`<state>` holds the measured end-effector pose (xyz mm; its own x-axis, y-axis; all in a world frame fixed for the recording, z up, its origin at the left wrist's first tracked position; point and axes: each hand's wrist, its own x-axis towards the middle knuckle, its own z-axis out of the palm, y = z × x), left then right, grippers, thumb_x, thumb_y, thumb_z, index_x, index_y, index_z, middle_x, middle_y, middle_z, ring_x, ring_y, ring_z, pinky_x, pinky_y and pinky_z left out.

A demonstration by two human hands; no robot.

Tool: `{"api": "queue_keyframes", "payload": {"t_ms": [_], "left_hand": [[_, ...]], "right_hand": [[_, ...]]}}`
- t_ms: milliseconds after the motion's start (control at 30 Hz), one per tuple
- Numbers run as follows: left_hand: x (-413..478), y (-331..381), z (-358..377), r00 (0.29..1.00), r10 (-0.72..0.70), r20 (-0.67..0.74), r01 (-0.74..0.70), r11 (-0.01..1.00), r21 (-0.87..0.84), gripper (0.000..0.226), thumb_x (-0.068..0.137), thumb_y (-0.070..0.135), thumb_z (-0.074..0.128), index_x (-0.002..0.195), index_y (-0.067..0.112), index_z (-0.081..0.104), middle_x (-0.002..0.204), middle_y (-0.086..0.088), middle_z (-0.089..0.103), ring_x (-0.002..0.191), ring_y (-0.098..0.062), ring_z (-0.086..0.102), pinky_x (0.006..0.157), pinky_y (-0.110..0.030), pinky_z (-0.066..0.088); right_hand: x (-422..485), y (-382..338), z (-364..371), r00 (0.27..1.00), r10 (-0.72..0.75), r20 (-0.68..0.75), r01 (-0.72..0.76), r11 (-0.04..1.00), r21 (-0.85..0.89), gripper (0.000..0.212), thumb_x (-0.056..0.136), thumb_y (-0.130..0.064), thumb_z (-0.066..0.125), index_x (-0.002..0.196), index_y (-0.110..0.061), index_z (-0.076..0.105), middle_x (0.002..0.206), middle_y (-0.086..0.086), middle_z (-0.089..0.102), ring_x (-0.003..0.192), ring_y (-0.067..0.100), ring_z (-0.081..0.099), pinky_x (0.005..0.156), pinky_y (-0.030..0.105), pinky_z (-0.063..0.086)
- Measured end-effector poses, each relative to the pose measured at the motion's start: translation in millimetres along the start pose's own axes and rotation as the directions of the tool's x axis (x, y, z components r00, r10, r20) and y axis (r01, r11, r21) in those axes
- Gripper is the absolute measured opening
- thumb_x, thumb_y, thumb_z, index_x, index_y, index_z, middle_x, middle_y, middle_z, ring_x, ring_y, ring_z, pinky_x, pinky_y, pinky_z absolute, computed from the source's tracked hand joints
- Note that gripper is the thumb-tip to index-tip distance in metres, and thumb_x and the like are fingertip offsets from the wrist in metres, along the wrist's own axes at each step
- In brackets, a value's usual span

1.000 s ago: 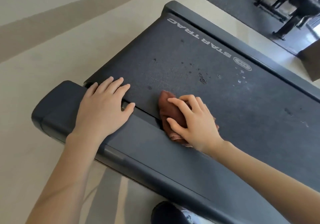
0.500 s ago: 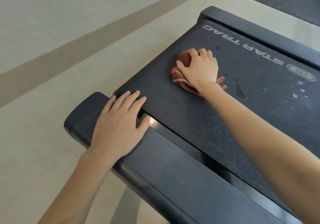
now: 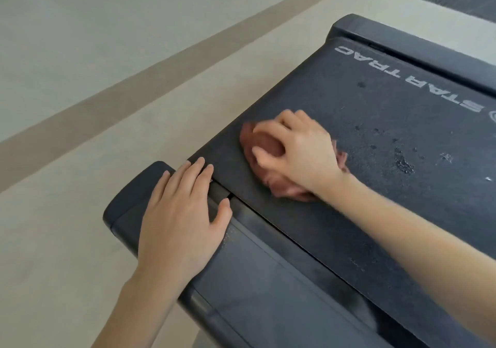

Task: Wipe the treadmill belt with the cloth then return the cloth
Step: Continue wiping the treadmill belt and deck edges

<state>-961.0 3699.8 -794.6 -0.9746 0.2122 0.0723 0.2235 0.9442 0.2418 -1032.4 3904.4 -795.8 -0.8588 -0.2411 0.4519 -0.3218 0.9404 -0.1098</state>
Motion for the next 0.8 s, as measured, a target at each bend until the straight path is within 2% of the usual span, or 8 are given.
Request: {"api": "queue_keyframes", "payload": {"t_ms": [100, 167, 300, 467, 567, 633, 733, 800], "left_hand": [[0, 1, -1, 1.000, -0.002, -0.006, 0.002, 1.000, -0.023, 0.061, 0.091, 0.051, 0.027, 0.142, 0.018, 0.036, 0.151, 0.004, 0.031, 0.140, -0.012, 0.023, 0.115, -0.029, 0.007], [0, 1, -2, 1.000, -0.016, -0.012, 0.016, 0.999, -0.038, 0.060, 0.091, 0.047, 0.036, 0.142, 0.017, 0.036, 0.150, 0.003, 0.033, 0.140, -0.012, 0.023, 0.114, -0.027, 0.005], [-1, 0, -4, 0.997, -0.065, -0.029, 0.062, 0.994, -0.093, 0.066, 0.084, 0.040, 0.049, 0.142, 0.011, 0.034, 0.144, -0.004, 0.042, 0.135, -0.019, 0.034, 0.114, -0.031, 0.015], [0, -2, -4, 0.993, -0.107, -0.041, 0.100, 0.983, -0.153, 0.078, 0.081, 0.035, 0.059, 0.144, 0.007, 0.024, 0.142, -0.010, 0.043, 0.129, -0.026, 0.040, 0.109, -0.039, 0.031], [-1, -3, -4, 0.999, -0.030, -0.026, 0.027, 0.995, -0.098, 0.069, 0.082, 0.037, 0.054, 0.141, 0.008, 0.033, 0.141, -0.010, 0.044, 0.131, -0.026, 0.038, 0.113, -0.042, 0.025], [0, -2, -4, 0.999, 0.034, -0.003, -0.034, 0.998, -0.054, 0.065, 0.086, 0.042, 0.047, 0.142, 0.012, 0.034, 0.147, -0.005, 0.038, 0.137, -0.021, 0.030, 0.116, -0.040, 0.017], [3, -1, 0, 0.994, 0.100, 0.048, -0.102, 0.995, 0.020, 0.065, 0.090, 0.054, 0.026, 0.147, 0.024, 0.020, 0.156, 0.004, 0.016, 0.143, -0.012, 0.009, 0.117, -0.035, 0.002], [8, 0, 3, 0.988, 0.140, 0.064, -0.143, 0.988, 0.049, 0.066, 0.091, 0.060, 0.012, 0.148, 0.027, 0.014, 0.157, 0.007, 0.007, 0.144, -0.010, 0.001, 0.116, -0.033, -0.002]], "right_hand": [[57, 17, 25, 0.974, 0.224, 0.012, -0.221, 0.968, -0.116, 0.042, 0.086, -0.053, 0.048, 0.116, -0.027, 0.061, 0.106, 0.005, 0.059, 0.101, 0.028, 0.051, 0.081, 0.038, 0.041], [81, 15, 36, 0.960, 0.279, 0.030, -0.271, 0.949, -0.164, 0.045, 0.087, -0.057, 0.047, 0.119, -0.027, 0.059, 0.112, 0.007, 0.059, 0.104, 0.031, 0.051, 0.084, 0.038, 0.039], [70, -21, 40, 0.993, 0.100, 0.067, -0.090, 0.986, -0.142, 0.049, 0.085, -0.064, 0.045, 0.117, -0.031, 0.060, 0.106, 0.005, 0.060, 0.099, 0.028, 0.053, 0.084, 0.037, 0.038], [19, -37, 22, 0.998, -0.047, -0.047, 0.049, 0.998, 0.048, 0.039, 0.081, -0.054, 0.055, 0.107, -0.029, 0.067, 0.092, 0.002, 0.060, 0.086, 0.024, 0.055, 0.073, 0.037, 0.043], [20, -6, 16, 0.999, -0.018, -0.040, 0.019, 1.000, 0.022, 0.037, 0.082, -0.051, 0.056, 0.109, -0.028, 0.067, 0.092, 0.003, 0.061, 0.086, 0.024, 0.056, 0.071, 0.036, 0.046], [34, 24, 15, 0.992, 0.122, -0.023, -0.123, 0.991, -0.059, 0.040, 0.085, -0.053, 0.053, 0.115, -0.029, 0.063, 0.100, 0.004, 0.060, 0.094, 0.025, 0.055, 0.076, 0.036, 0.046], [43, 54, 10, 0.935, 0.354, -0.007, -0.350, 0.921, -0.169, 0.044, 0.088, -0.054, 0.047, 0.123, -0.028, 0.056, 0.111, 0.008, 0.057, 0.104, 0.030, 0.051, 0.084, 0.038, 0.041], [28, 47, 5, 0.934, 0.356, -0.016, -0.353, 0.918, -0.182, 0.043, 0.088, -0.053, 0.048, 0.121, -0.026, 0.057, 0.109, 0.009, 0.057, 0.101, 0.031, 0.051, 0.083, 0.038, 0.040]]}}
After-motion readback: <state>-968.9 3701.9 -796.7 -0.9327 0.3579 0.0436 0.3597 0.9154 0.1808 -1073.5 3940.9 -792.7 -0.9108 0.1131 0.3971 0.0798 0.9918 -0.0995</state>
